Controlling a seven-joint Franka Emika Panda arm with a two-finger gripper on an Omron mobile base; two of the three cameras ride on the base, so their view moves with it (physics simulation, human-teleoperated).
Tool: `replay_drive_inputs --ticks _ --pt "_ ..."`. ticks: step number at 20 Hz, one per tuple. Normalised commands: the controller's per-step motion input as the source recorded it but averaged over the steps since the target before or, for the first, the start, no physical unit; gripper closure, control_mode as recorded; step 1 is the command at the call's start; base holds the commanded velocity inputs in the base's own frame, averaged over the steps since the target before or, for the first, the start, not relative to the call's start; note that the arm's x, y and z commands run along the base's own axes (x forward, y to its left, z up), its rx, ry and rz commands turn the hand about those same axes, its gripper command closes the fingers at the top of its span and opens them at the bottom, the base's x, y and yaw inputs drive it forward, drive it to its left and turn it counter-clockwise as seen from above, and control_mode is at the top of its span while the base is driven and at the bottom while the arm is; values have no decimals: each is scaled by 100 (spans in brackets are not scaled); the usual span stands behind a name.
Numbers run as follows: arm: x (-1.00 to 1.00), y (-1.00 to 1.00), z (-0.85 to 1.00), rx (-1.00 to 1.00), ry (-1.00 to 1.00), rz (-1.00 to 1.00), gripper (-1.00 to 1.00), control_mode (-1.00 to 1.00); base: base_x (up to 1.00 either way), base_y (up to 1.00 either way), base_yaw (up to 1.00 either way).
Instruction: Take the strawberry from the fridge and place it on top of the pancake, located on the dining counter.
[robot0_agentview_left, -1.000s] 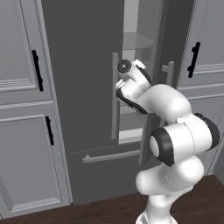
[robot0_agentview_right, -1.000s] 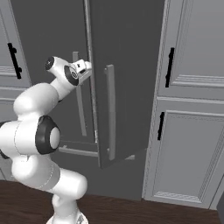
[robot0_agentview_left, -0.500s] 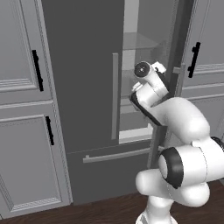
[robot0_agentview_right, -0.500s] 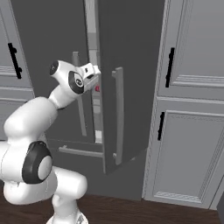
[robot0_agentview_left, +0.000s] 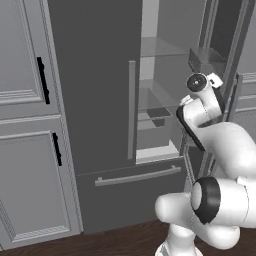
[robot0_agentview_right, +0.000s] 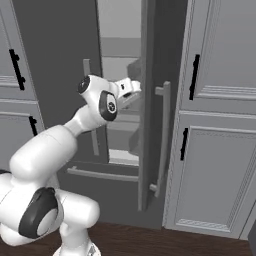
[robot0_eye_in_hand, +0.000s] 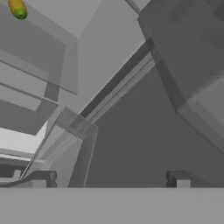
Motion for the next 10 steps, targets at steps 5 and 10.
replay_drive_inputs --ticks 5,10 --pt "-9 -100 10 3 0 -2 -100 -100 0 0 0" --pt "0 -98 0 4 0 0 -100 -100 0 0 0"
